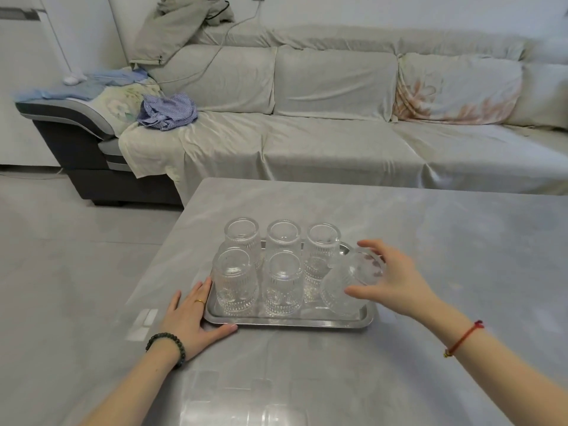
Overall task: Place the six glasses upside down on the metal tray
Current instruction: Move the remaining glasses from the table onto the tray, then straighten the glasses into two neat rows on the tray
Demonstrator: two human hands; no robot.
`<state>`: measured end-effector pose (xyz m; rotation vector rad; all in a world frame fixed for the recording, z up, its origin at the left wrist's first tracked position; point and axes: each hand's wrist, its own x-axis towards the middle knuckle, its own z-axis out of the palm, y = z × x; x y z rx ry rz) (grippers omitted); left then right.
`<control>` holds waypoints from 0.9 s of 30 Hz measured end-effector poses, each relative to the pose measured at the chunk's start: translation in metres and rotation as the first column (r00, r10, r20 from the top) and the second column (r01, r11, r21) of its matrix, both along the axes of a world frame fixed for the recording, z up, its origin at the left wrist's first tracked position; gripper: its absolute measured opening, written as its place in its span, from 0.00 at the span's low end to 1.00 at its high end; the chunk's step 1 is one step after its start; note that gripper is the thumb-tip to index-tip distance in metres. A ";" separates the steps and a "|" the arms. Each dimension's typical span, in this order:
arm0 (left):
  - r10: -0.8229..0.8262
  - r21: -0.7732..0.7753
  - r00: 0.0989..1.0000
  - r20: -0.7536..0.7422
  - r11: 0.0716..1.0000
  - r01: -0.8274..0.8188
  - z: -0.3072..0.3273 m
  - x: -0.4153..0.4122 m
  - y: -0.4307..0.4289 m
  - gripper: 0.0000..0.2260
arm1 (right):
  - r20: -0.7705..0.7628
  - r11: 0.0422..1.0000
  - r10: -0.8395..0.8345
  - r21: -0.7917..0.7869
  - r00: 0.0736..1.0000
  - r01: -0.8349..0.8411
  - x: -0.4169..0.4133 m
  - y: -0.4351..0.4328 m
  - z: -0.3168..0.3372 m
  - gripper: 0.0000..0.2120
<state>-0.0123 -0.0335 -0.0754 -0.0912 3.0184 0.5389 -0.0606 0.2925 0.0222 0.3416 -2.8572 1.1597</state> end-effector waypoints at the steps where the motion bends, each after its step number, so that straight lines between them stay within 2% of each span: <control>1: 0.000 0.000 1.000 -0.001 1.000 0.000 0.000 0.000 0.000 0.60 | -0.013 1.000 0.006 0.018 1.000 -0.006 -0.001 -0.006 -0.003 0.36; 7: -0.003 0.001 1.000 -0.006 1.000 0.003 -0.002 -0.001 -0.003 0.59 | -0.024 0.997 0.029 0.075 0.999 -0.027 -0.011 -0.033 -0.026 0.40; 15: 0.000 -0.006 1.000 -0.020 1.000 0.000 -0.006 -0.003 -0.005 0.58 | -0.041 0.995 0.039 0.092 0.998 -0.035 -0.013 -0.043 -0.037 0.39; 23: 0.004 -0.004 1.000 -0.008 1.000 -0.004 -0.003 -0.002 -0.003 0.59 | -0.050 0.993 -0.029 -0.119 0.998 0.023 0.004 -0.041 -0.056 0.40; 27: 0.006 -0.008 1.000 0.001 1.000 -0.006 -0.004 -0.002 -0.003 0.59 | -0.040 0.987 -0.029 -0.162 0.999 0.023 0.005 -0.042 -0.057 0.41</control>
